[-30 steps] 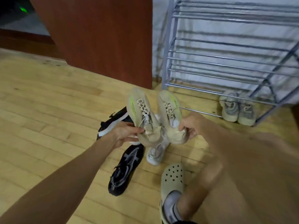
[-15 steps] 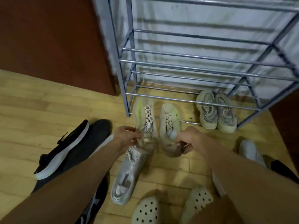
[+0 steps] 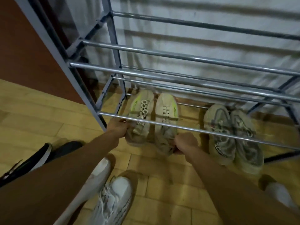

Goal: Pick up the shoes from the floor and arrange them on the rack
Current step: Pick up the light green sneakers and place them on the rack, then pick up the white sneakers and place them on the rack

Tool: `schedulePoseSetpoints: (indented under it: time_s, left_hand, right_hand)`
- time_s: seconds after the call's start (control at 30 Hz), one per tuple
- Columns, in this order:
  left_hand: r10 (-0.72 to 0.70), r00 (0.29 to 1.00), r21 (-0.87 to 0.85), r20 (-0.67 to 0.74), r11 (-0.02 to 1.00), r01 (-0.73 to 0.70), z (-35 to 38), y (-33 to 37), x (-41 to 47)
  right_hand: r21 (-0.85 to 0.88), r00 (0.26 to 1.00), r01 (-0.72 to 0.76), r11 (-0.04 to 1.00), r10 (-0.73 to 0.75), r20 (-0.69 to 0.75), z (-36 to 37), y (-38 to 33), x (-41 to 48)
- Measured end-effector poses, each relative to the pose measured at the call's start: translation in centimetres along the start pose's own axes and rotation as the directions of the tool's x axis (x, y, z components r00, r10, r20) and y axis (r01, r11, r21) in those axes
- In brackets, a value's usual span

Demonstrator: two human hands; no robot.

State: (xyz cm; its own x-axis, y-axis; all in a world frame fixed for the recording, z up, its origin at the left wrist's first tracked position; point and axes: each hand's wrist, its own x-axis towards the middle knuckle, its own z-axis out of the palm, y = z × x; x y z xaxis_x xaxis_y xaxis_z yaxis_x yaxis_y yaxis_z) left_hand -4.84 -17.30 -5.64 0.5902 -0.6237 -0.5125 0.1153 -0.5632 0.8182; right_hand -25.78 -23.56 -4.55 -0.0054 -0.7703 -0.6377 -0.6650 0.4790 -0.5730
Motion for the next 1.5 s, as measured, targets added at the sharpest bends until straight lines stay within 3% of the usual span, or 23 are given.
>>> schedulePoseSetpoints:
  time_s: [0.2, 0.47, 0.6, 0.8, 1.0, 1.2, 1.33, 1.43, 1.5]
  left_hand:
    - [0.057, 0.993, 0.183, -0.1, 0.982, -0.039, 1.3, -1.7, 2.4]
    - [0.23, 0.961, 0.4, -0.153, 0.904, -0.153, 1.5, -1.9, 0.8]
    - [0.236, 0.957, 0.418, -0.17, 0.897, -0.147, 0.9, -1.7, 0.3]
    - [0.081, 0.997, 0.394, 0.011, 0.916, -0.079, -0.8, -1.2, -0.8]
    - [0.036, 0.994, 0.426, 0.105, 0.901, -0.077, -5.6, -0.9, -7.0]
    - [-0.002, 0.983, 0.414, 0.185, 0.907, -0.076, -12.4, -3.9, -14.9]
    - [-0.074, 0.976, 0.256, 0.204, 0.967, 0.02, -15.8, -7.0, -19.1]
    - [-0.125, 0.962, 0.331, 0.243, 0.943, 0.039, -16.6, -9.9, -21.8]
    - [-0.199, 0.933, 0.405, 0.299, 0.912, 0.065, -16.7, -12.2, -23.2]
  right_hand:
    - [0.084, 0.999, -0.026, 0.996, 0.022, 0.046, 1.7, -0.3, 2.3]
    - [-0.057, 0.997, 0.073, 0.996, -0.074, -0.012, 2.0, -0.5, 1.1]
    - [-0.047, 0.996, 0.08, 0.996, -0.078, 0.049, 2.9, -0.5, -0.2]
    - [-0.066, 0.995, 0.066, 0.996, -0.061, 0.077, 2.3, -0.8, -2.9]
    - [-0.293, 0.991, 0.129, 0.948, -0.11, 0.08, 0.9, -1.2, -9.3]
    - [-0.483, 0.947, 0.304, 0.821, -0.206, 0.247, 1.8, -0.7, -17.6]
    - [-0.641, 0.87, 0.487, 0.594, -0.261, 0.419, 3.3, -0.3, -23.8]
    - [-0.704, 0.81, 0.585, 0.401, -0.242, 0.535, 5.1, 0.5, -27.5]
    - [-0.698, 0.776, 0.629, 0.341, -0.223, 0.59, 6.2, 1.2, -29.2]
